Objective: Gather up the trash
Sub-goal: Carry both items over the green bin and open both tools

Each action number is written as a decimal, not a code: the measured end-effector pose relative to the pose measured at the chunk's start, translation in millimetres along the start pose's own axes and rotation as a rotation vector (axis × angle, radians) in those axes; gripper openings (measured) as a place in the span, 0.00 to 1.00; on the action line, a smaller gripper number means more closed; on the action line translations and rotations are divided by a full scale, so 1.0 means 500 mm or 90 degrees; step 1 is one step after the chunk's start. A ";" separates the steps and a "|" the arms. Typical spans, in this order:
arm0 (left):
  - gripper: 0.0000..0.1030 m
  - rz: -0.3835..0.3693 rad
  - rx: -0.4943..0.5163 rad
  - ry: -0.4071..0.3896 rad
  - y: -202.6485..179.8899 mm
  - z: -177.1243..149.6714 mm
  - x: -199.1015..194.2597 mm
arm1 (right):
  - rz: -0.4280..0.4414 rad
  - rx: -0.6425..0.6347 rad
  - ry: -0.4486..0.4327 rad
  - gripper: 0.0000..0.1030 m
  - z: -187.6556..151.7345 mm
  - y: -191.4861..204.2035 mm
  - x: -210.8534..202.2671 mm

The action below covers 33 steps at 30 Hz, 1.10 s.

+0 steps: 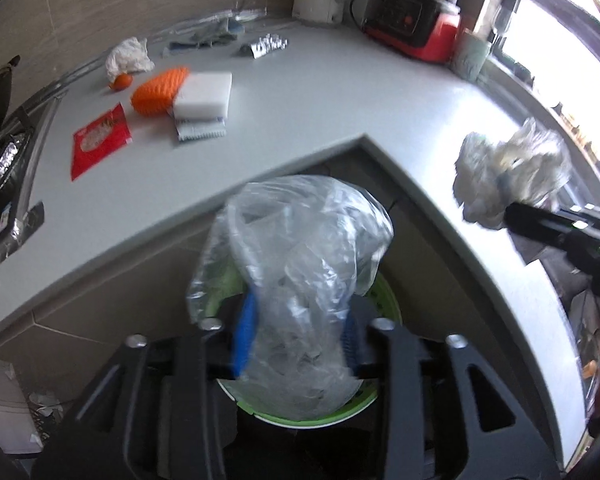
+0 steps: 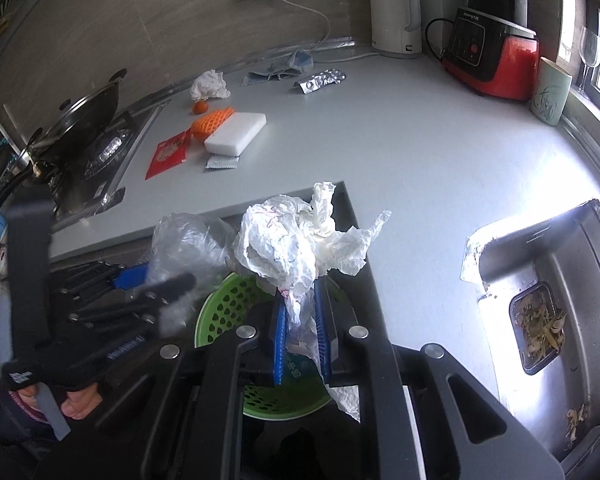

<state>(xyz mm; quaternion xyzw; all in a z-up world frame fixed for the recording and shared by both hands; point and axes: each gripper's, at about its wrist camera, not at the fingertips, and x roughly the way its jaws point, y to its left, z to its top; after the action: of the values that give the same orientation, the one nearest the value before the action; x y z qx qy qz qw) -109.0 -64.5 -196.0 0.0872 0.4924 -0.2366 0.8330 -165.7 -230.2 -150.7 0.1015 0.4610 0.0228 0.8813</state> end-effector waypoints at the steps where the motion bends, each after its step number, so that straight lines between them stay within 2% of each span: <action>1: 0.45 0.001 0.003 0.006 -0.003 -0.004 0.007 | 0.001 0.001 0.001 0.15 -0.002 0.000 0.001; 3: 0.57 -0.001 0.006 0.019 -0.009 -0.012 0.022 | 0.004 0.004 0.003 0.15 -0.007 -0.002 0.003; 8: 0.62 -0.007 -0.002 0.035 -0.012 -0.016 0.033 | 0.006 0.005 0.007 0.15 -0.013 -0.008 0.006; 19: 0.78 0.003 -0.023 0.022 -0.001 -0.003 0.003 | 0.013 -0.006 0.016 0.15 -0.021 -0.011 0.012; 26: 0.88 0.035 -0.063 -0.026 0.046 0.001 -0.075 | 0.033 -0.036 0.037 0.15 -0.042 0.008 0.025; 33: 0.90 0.064 -0.105 -0.066 0.090 0.007 -0.142 | 0.049 -0.054 0.060 0.16 -0.057 0.022 0.044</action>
<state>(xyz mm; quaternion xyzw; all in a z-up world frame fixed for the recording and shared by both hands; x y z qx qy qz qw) -113.1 -4.6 -137.1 0.0308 0.4617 -0.1578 0.8723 -175.6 -211.7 -182.2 0.0809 0.4962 0.0811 0.8606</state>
